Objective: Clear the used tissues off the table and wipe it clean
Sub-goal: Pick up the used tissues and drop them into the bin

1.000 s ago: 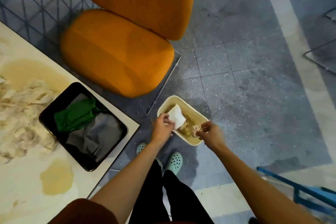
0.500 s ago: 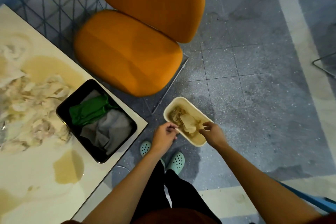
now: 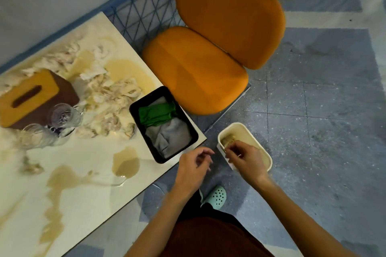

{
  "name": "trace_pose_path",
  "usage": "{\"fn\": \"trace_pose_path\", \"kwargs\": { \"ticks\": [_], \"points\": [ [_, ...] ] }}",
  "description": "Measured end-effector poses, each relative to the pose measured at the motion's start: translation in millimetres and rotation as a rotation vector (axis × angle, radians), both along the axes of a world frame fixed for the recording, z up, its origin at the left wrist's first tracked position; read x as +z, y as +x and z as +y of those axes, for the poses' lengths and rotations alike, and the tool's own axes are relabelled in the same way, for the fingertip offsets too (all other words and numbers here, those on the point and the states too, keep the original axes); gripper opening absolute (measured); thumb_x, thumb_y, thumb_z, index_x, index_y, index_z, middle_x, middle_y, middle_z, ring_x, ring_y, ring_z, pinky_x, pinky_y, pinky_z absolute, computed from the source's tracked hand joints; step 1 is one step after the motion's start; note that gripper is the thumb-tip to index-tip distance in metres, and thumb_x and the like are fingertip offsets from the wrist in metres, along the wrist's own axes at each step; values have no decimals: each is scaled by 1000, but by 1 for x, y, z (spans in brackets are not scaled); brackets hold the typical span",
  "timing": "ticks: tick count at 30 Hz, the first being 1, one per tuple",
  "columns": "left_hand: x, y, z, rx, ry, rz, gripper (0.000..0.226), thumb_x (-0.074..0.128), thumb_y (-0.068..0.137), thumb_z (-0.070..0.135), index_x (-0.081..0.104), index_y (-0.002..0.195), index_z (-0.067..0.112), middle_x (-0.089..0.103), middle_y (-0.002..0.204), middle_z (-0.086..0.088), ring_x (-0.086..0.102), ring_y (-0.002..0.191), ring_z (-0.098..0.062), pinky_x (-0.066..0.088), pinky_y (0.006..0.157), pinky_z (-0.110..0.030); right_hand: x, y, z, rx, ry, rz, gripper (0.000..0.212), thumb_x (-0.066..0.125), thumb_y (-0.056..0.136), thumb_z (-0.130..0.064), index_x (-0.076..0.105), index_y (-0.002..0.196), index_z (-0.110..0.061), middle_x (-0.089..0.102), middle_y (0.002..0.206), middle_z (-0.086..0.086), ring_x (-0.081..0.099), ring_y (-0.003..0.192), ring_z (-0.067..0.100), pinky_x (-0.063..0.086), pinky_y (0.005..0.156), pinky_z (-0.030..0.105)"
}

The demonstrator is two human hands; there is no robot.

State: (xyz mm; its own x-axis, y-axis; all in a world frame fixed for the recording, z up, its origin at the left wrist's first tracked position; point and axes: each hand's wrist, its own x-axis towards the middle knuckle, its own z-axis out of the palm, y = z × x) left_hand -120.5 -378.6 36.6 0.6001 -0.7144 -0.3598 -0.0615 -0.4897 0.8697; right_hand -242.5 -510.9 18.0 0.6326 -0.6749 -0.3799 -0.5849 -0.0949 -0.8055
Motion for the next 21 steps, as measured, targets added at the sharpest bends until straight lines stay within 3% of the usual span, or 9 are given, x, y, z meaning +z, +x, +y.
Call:
{"fn": "trace_pose_path", "kwargs": {
  "ticks": [7,11,15,21],
  "points": [
    [28,47,60,280,-19,-92,18,60,92,4,70,90,19,67,70,3,62,56,-10,49,55,-19,58,63,46,221,-8,-173,6,63,90,-8,69,88,-10,68,73,2,59,66,-2,42,59,9],
    [37,77,97,387,-11,-96,22,56,92,-1,70,90,16,66,69,-1,60,55,-14,47,56,-17,62,104,68,334,15,-220,6,65,89,-8,68,85,-10,68,72,0,60,66,6,45,62,13],
    [39,107,133,443,18,-132,25,53,88,-3,70,92,15,67,75,-7,61,58,-16,47,57,-15,57,145,95,430,45,-183,6,64,90,-10,69,93,-11,70,78,3,65,67,12,53,62,20],
    [22,176,171,368,112,-227,20,60,88,5,67,94,23,69,95,7,66,65,-13,49,63,-18,49,205,141,529,32,-22,24,59,92,-16,63,116,-18,66,93,1,64,79,14,52,71,25]
  ]
}}
